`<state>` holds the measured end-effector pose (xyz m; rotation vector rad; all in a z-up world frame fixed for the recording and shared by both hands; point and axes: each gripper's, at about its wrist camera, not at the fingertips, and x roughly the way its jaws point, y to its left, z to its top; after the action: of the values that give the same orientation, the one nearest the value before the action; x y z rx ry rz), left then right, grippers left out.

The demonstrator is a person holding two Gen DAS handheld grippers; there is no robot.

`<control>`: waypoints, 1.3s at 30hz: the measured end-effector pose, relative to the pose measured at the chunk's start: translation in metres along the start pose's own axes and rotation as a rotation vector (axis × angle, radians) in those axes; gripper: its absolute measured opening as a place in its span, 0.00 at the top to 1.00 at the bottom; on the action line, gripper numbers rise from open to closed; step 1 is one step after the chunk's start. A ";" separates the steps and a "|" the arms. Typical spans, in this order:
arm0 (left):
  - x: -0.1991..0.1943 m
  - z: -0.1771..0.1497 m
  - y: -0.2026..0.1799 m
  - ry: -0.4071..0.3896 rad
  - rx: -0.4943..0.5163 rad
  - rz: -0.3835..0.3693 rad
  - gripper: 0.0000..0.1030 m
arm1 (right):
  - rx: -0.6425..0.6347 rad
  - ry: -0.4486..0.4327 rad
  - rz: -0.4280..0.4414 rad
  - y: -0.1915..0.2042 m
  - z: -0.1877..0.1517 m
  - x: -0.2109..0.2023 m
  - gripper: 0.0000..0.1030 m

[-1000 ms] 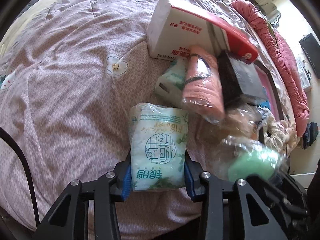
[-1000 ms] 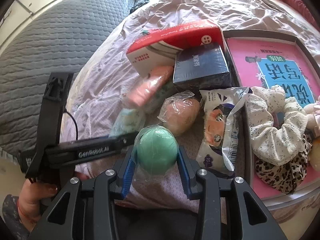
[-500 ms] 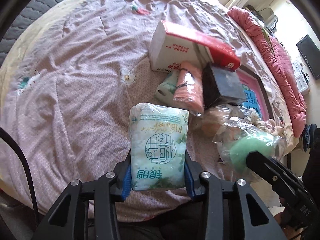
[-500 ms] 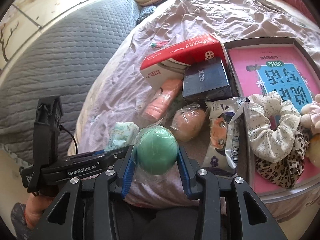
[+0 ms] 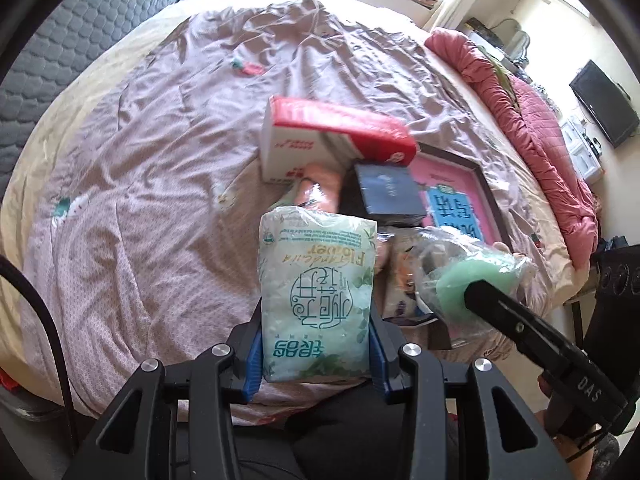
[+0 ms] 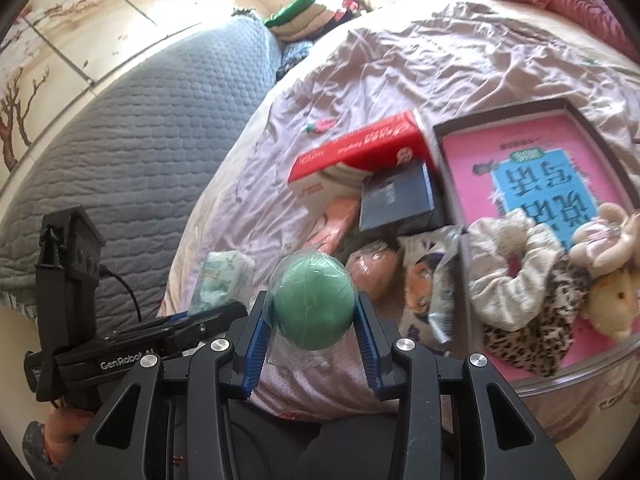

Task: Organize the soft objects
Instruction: 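Lift the white packet and bagged green ball and carry them over the pink tray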

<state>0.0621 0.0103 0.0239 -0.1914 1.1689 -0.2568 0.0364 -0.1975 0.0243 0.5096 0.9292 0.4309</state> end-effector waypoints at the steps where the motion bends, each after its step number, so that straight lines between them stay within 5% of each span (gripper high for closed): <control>1: -0.003 0.000 -0.005 -0.005 0.009 0.002 0.59 | 0.003 -0.012 -0.001 -0.002 0.001 -0.005 0.60; 22: -0.019 0.003 -0.111 -0.037 0.164 -0.068 0.59 | 0.179 -0.239 -0.023 -0.075 0.023 -0.099 0.60; 39: -0.007 0.009 -0.162 -0.040 0.209 -0.104 0.59 | 0.191 -0.322 -0.111 -0.105 0.026 -0.133 0.60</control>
<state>0.0515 -0.1419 0.0786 -0.0732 1.0856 -0.4628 0.0012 -0.3615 0.0608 0.6759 0.6855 0.1520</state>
